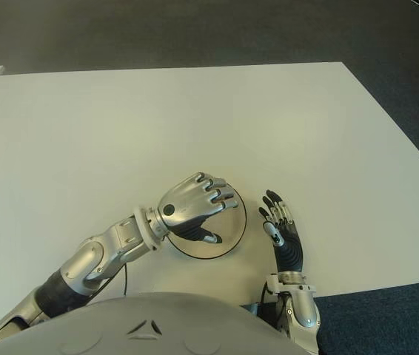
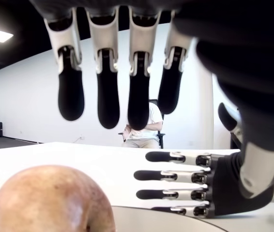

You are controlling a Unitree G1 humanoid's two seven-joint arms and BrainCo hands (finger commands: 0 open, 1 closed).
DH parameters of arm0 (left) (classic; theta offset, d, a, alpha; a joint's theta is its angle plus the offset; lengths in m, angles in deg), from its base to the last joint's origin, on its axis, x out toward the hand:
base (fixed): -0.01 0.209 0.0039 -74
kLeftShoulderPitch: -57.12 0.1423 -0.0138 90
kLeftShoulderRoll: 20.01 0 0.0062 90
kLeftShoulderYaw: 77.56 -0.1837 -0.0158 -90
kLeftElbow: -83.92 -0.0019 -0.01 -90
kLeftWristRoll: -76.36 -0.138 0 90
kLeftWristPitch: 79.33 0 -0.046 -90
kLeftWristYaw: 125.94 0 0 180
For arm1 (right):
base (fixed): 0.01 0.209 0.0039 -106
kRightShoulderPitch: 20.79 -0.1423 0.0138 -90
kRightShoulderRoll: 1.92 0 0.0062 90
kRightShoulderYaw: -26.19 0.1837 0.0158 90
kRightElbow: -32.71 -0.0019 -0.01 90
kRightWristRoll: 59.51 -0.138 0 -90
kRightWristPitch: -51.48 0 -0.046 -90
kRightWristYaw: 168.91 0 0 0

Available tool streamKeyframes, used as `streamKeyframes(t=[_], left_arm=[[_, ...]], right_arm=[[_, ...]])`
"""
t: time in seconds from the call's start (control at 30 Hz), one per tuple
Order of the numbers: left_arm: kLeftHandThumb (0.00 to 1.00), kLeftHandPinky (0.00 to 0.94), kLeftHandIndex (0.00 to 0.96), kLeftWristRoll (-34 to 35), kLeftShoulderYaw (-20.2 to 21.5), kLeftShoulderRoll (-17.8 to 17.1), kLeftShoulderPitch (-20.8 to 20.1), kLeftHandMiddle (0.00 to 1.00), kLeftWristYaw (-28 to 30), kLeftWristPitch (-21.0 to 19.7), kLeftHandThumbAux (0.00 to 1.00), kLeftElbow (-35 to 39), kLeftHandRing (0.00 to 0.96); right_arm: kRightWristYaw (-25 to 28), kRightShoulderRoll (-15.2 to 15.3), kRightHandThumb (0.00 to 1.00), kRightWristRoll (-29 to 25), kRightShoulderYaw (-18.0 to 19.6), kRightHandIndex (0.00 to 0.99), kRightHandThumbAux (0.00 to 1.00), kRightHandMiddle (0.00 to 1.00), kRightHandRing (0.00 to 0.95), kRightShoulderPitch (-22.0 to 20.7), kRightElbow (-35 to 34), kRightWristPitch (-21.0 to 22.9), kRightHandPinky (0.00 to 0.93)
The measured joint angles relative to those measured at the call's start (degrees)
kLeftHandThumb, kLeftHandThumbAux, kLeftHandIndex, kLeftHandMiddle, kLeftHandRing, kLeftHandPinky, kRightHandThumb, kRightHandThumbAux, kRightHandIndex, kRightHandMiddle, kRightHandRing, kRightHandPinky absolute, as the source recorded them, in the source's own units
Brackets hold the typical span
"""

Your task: Put the apples into the plate.

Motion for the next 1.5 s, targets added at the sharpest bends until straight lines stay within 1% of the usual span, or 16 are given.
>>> streamKeyframes(t=[0.3,0.57,0.63,0.7,0.73,0.77,0.8,0.83,0.87,0.9,0.97,1.1,1.17,1.3,1.47,1.5], left_arm=[[0.855,0.843,0.413,0.2,0.1,1.3,0.2,0.536,-4.2,-0.2,0.661,-1.6,0.871],[0.854,0.838,0.406,0.2,0.9,2.0,0.9,0.533,-4.0,-2.7,0.663,-0.8,0.851],[0.854,0.797,0.408,1.3,1.9,2.3,1.6,0.538,-2.5,-3.9,0.662,0.4,0.822],[0.851,0.66,0.417,4.6,3.7,3.2,2.5,0.531,-0.2,-6.0,0.662,2.4,0.703],[0.845,0.56,0.424,6.8,4.8,3.8,2.8,0.507,0.8,-6.9,0.663,3.1,0.602],[0.841,0.495,0.429,9.5,6.4,4.5,2.8,0.491,1.8,-8.0,0.664,3.7,0.538],[0.84,0.473,0.43,11.5,7.7,4.9,2.8,0.486,2.6,-9.0,0.664,4.1,0.515],[0.662,0.379,0.341,13.4,9.2,5.4,2.7,0.401,3.3,-10.0,0.583,4.6,0.413],[0.52,0.3,0.26,15.3,10.7,5.9,2.8,0.314,4.1,-11.4,0.525,5.2,0.32],[0.459,0.262,0.224,17.8,12.4,7.2,3.3,0.27,5.2,-13.7,0.5,6.1,0.274],[0.294,0.165,0.125,21.5,14.6,8.9,4.6,0.155,6.6,-17.5,0.435,7.8,0.153],[0.157,0.067,0.044,30.3,18.0,15.3,8.5,0.059,8.1,-26.6,0.391,10.8,0.054],[0.112,0.035,0.023,35.0,19.0,18.5,10.8,0.031,8.4,-30.3,0.388,12.3,0.028],[0.048,0.007,0.004,44.7,22.9,19.4,15.6,0.006,8.4,-31.5,0.371,13.9,0.005],[0.017,0.001,0.0,57.2,27.2,21.4,24.9,0.0,8.4,-31.6,0.359,14.9,0.0],[0.011,0.0,0.0,60.0,28.1,21.7,27.4,0.0,8.4,-31.8,0.369,14.9,0.0]], right_arm=[[0.0,0.1,0.217,0.0,0.0,0.107,0.473,0.04,0.0,-1.0,0.6,0.0,0.0],[0.0,0.4,0.213,0.0,0.0,0.081,0.491,0.029,0.0,-1.6,0.9,0.1,0.0],[0.0,0.4,0.209,0.0,0.0,0.077,0.494,0.026,0.0,-1.7,1.0,0.1,0.0],[0.0,0.4,0.206,0.0,0.0,0.076,0.493,0.019,0.0,-1.7,1.0,0.1,0.0],[0.0,0.4,0.204,0.0,0.0,0.077,0.493,0.015,0.0,-1.7,1.0,0.1,0.0],[0.0,0.4,0.204,0.0,0.0,0.078,0.493,0.013,0.0,-1.8,1.1,0.0,0.0],[0.0,0.4,0.203,0.0,0.0,0.078,0.493,0.012,0.0,-1.8,1.2,0.0,0.0],[0.0,0.4,0.204,0.1,0.0,0.08,0.496,0.013,0.0,-1.8,1.2,0.0,0.0],[-0.1,0.4,0.205,0.1,0.0,0.081,0.5,0.016,0.0,-1.9,1.3,-0.1,0.0],[-0.1,0.3,0.205,0.1,0.0,0.082,0.502,0.019,0.0,-2.0,1.4,-0.2,0.0],[-0.3,0.3,0.205,0.2,0.0,0.082,0.505,0.028,0.0,-2.2,1.5,-0.4,0.0],[-0.3,0.1,0.205,0.2,-0.1,0.086,0.505,0.034,0.0,-2.2,1.7,-0.9,0.0],[-0.3,0.1,0.202,0.1,-0.1,0.086,0.504,0.035,0.0,-2.3,1.9,-0.9,0.0],[-0.1,0.0,0.191,0.0,-0.3,0.083,0.5,0.034,0.0,-2.8,1.7,-1.0,0.0],[0.4,0.1,0.184,0.0,-0.6,0.082,0.499,0.036,0.0,-3.0,1.9,-1.1,0.0],[0.5,0.2,0.184,-0.1,-0.6,0.084,0.501,0.037,0.0,-3.0,2.2,-1.1,0.0]])
